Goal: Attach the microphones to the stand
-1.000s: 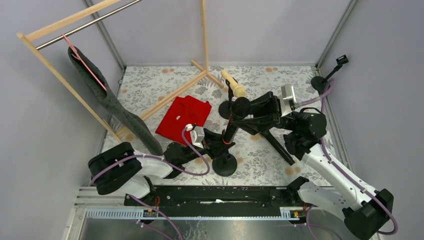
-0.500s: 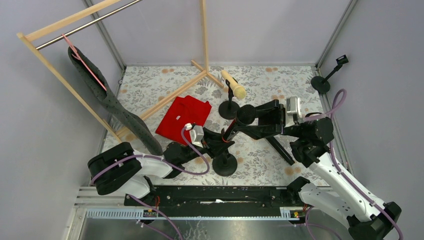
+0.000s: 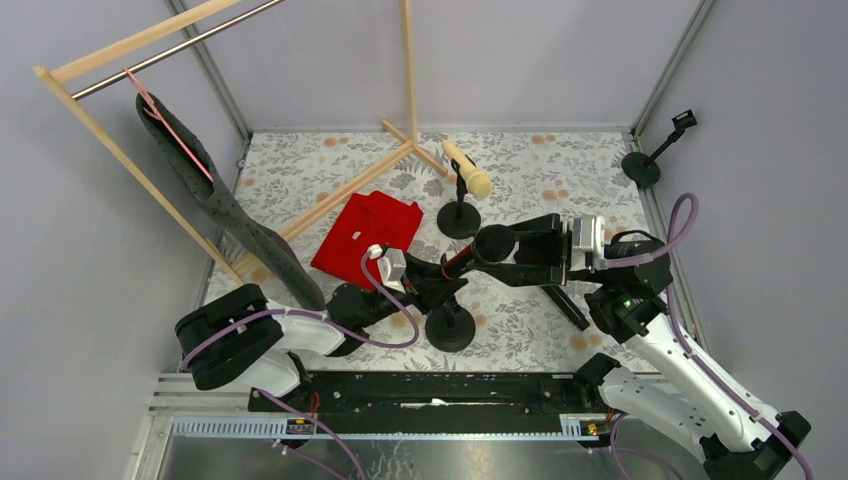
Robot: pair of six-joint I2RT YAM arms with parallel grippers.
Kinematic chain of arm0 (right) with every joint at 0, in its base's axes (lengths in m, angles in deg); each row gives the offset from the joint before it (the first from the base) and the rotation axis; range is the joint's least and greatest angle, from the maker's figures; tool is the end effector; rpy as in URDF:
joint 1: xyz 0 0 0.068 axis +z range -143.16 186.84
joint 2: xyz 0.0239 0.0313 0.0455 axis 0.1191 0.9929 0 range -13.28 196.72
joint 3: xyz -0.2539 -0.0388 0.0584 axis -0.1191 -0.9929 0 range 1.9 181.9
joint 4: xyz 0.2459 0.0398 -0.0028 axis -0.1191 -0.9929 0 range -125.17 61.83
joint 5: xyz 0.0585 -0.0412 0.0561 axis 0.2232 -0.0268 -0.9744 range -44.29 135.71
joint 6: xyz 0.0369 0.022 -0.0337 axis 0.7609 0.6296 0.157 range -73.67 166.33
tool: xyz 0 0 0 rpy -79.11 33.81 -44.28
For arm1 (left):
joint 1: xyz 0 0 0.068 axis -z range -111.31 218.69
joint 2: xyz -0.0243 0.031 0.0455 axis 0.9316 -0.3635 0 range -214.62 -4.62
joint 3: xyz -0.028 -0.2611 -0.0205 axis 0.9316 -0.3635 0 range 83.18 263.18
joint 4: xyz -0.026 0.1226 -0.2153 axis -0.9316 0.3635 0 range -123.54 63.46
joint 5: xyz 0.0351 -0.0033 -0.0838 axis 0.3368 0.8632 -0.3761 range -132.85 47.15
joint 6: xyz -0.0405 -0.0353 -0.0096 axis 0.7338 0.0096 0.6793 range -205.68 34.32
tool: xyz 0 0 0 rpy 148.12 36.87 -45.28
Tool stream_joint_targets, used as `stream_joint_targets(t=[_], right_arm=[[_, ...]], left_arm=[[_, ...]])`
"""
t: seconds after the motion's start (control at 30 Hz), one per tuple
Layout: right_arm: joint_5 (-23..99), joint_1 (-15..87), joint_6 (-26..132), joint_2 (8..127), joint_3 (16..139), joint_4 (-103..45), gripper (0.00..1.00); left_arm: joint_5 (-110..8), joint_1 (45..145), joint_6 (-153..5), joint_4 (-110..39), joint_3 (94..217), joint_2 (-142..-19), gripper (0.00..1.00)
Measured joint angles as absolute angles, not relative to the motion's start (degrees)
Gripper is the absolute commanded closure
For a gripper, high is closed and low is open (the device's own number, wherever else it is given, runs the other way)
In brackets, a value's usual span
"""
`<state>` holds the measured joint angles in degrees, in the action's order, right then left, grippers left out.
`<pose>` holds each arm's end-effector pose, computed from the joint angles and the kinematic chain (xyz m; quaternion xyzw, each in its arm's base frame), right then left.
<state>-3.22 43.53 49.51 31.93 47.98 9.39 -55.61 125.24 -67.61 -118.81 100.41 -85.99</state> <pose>0.1026 0.1109 0.4184 -0.4712 0.2716 0.4488 0.7091 0.1251 -0.2041 0.2220 0.2717 0.5003 -0.5468 0.6139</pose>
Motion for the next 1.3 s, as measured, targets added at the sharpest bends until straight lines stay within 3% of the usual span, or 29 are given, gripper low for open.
stream_joint_targets(t=[1.3], right_arm=[[0.12,52.97,25.67,31.64,51.5,-7.09,1.0]], left_arm=[[-52.9,124.89,-67.0,-118.2,100.26,-85.57,1.0]])
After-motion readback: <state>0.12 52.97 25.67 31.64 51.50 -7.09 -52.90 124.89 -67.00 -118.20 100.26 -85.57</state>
